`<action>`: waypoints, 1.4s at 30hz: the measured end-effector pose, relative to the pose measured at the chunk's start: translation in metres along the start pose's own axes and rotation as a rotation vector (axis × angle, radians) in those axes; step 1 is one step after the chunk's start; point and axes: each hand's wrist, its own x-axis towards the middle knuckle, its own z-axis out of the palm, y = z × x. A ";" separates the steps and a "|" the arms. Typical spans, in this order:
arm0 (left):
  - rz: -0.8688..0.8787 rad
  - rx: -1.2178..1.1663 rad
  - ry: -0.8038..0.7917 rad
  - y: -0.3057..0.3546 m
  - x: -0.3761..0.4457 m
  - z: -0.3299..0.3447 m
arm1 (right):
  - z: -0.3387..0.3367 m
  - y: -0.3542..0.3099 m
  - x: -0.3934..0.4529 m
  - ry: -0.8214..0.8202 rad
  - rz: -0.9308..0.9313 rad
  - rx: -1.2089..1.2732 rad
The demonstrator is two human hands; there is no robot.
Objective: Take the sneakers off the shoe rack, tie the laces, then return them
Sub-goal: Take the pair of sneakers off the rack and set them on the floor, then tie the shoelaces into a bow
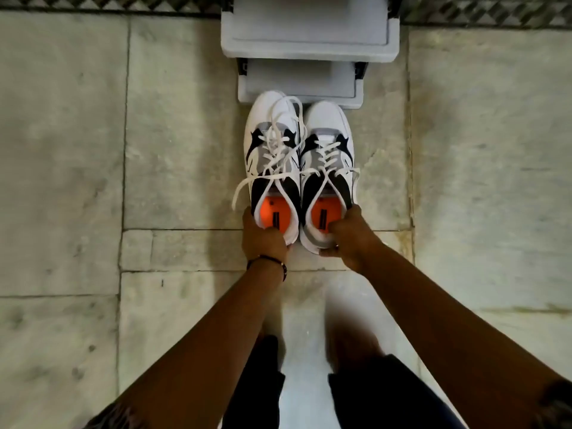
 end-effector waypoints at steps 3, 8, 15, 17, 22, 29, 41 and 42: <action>0.148 0.150 0.058 -0.030 0.018 0.016 | 0.003 0.038 0.032 0.045 -0.092 -0.026; 0.276 0.239 0.022 -0.040 0.039 0.019 | -0.001 0.067 0.065 0.125 -0.286 -0.136; 0.412 0.263 -0.218 -0.058 0.073 0.006 | -0.021 0.070 0.097 0.106 -0.493 -0.344; 0.440 0.367 -0.268 -0.065 0.084 -0.002 | -0.027 0.069 0.095 0.097 -0.515 -0.504; 0.609 0.578 -0.338 -0.037 0.088 -0.016 | -0.039 0.047 0.053 0.138 -0.852 -0.889; 0.815 0.838 -0.212 -0.021 0.074 -0.021 | -0.004 0.009 0.029 -0.031 -1.397 -1.696; 0.797 0.899 -0.256 -0.018 0.069 -0.020 | -0.018 -0.106 0.015 0.547 -1.184 -1.882; 0.783 0.839 -0.256 -0.016 0.069 -0.019 | -0.023 -0.114 0.011 0.522 -1.244 -1.889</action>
